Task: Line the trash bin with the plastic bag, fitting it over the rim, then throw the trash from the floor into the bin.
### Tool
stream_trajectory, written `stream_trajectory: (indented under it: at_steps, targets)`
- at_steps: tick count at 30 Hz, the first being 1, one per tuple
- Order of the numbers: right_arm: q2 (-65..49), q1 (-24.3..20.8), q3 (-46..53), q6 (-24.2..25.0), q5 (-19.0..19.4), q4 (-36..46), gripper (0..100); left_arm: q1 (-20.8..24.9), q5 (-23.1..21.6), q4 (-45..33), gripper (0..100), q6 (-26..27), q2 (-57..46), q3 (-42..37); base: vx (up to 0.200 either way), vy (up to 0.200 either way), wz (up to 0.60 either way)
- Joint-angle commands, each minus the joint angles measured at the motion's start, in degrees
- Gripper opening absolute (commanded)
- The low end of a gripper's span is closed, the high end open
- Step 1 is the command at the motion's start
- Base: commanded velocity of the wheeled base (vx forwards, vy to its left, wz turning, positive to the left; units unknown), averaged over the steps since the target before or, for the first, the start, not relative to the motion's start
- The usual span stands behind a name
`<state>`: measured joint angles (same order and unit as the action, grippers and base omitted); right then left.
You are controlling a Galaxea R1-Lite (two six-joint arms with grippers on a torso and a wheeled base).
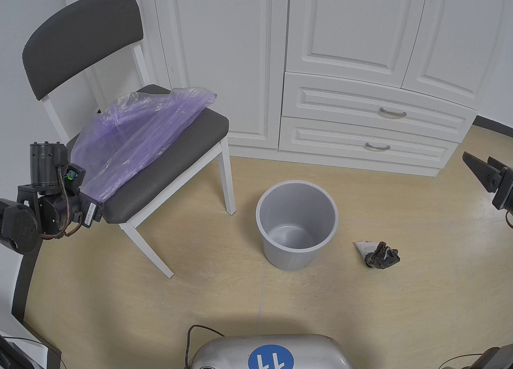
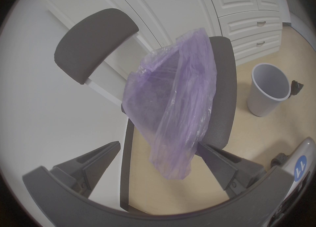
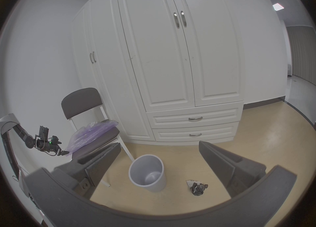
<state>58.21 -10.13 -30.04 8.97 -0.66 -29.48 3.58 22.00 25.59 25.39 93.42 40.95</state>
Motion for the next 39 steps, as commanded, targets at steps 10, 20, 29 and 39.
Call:
stream_trajectory:
  at_steps: [10, 20, 29, 39]
  targets:
    - [-0.4, 1.6, -0.2, 0.2, 0.0, 0.0, 100, -2.5, 0.1, 0.1, 100, 0.0, 4.8, 5.6, 0.0, 0.0, 0.0]
    - [-0.9, 2.0, -0.4, 0.2, 0.3, -0.1, 100, -2.5, 0.0, -0.9, 100, 0.2, -2.9, 7.3, 0.0, 0.0, 0.0]
    - [-1.0, 2.1, -0.5, 0.2, 0.3, -0.1, 100, -2.1, -0.4, -0.2, 100, 0.0, -0.3, 13.4, 0.0, 0.0, 0.0]
    - [-2.4, 2.1, -0.5, 0.2, 0.4, -0.1, 100, 1.4, -0.2, 0.1, 100, -0.4, 6.0, 13.2, 0.0, 0.0, 0.0]
